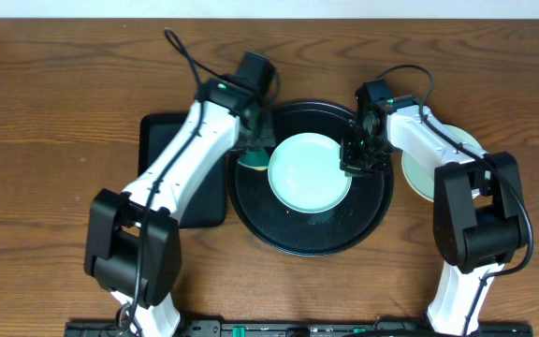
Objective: Clean dirty plates on tray and stack at the side
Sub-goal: 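Bring the sponge with the left gripper onto the last mint plate, then scrub the last mint plate with the sponge while right gripper holds it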
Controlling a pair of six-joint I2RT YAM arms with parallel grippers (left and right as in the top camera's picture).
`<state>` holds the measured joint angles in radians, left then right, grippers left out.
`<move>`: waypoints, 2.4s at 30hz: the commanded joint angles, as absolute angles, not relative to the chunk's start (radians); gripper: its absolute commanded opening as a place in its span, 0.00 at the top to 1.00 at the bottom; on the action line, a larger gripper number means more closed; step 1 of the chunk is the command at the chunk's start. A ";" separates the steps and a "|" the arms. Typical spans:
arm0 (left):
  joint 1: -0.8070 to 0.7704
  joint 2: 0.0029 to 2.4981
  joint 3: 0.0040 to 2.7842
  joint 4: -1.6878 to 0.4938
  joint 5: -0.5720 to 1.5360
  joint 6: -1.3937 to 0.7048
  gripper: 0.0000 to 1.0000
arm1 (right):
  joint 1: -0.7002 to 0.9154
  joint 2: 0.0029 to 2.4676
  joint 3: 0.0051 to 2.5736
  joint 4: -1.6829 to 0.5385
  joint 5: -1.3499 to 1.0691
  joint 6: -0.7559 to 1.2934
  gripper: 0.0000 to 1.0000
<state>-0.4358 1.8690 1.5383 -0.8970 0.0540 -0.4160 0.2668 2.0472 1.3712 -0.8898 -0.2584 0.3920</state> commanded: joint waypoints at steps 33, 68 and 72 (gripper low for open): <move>-0.592 2.119 1.535 -0.742 0.434 -0.281 0.93 | 0.290 2.121 1.357 -0.871 -0.236 0.429 0.99; -0.600 2.119 1.535 -0.818 0.355 -0.101 0.93 | 0.290 2.121 1.346 -0.864 -0.236 0.429 0.99; -0.600 2.119 1.535 -0.730 0.330 -0.102 0.93 | 0.290 2.121 1.346 -0.864 -0.236 0.429 0.99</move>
<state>-0.5995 2.1044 1.5410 -0.7666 0.3096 -0.1295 0.2707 2.0548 1.3739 -0.8669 -0.2890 0.4023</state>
